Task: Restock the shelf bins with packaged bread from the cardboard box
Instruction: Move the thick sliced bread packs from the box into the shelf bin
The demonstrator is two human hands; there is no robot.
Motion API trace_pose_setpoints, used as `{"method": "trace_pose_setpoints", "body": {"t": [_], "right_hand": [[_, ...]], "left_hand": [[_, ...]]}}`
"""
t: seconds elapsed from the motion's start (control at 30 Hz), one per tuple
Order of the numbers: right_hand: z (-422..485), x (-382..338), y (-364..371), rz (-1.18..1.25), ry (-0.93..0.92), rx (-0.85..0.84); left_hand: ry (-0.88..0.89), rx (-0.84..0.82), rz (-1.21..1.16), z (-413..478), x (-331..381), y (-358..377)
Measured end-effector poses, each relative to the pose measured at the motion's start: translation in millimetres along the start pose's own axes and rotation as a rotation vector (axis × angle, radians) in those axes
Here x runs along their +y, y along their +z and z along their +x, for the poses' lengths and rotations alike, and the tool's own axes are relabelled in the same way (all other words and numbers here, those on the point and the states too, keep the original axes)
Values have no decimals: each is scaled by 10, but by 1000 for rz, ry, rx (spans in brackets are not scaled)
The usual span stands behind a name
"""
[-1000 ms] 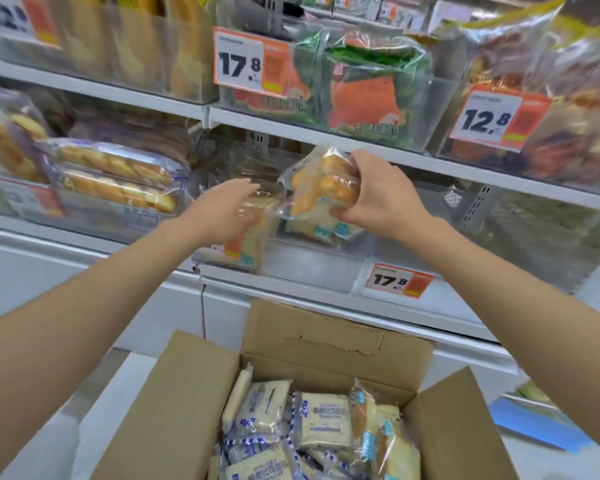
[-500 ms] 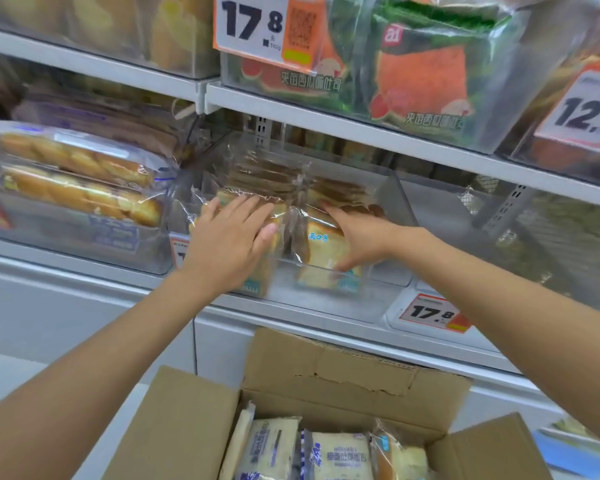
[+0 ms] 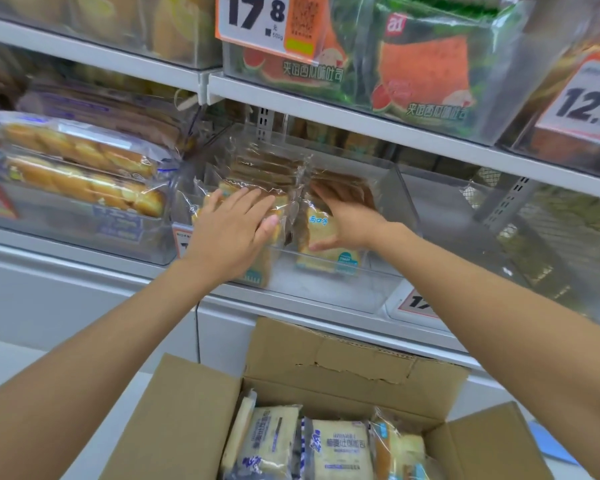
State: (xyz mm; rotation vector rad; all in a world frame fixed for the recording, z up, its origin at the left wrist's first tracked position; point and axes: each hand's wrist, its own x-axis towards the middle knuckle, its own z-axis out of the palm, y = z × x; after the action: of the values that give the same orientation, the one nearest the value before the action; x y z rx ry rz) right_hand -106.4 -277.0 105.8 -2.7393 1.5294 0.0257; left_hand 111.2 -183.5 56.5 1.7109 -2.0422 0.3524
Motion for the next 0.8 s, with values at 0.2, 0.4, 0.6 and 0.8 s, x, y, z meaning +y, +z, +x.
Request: {"method": "trace_pose_setpoints", "body": {"t": [0.2,0.4,0.6,0.8], "right_hand": [[-701,-70,-204,84,-66,299],[-1953,-58,297,309,-39,334],[-2920,339,1357,483,218,-221],[-3148,666,2016,375,269,-578]], "left_hand": [[-2,66,-145,-7,320,-334],[34,-244,-423,-681,1224,-292],[-168,-730,-572,-1699,1464,281],[-273,-847,-627,-1923,1447,582]]}}
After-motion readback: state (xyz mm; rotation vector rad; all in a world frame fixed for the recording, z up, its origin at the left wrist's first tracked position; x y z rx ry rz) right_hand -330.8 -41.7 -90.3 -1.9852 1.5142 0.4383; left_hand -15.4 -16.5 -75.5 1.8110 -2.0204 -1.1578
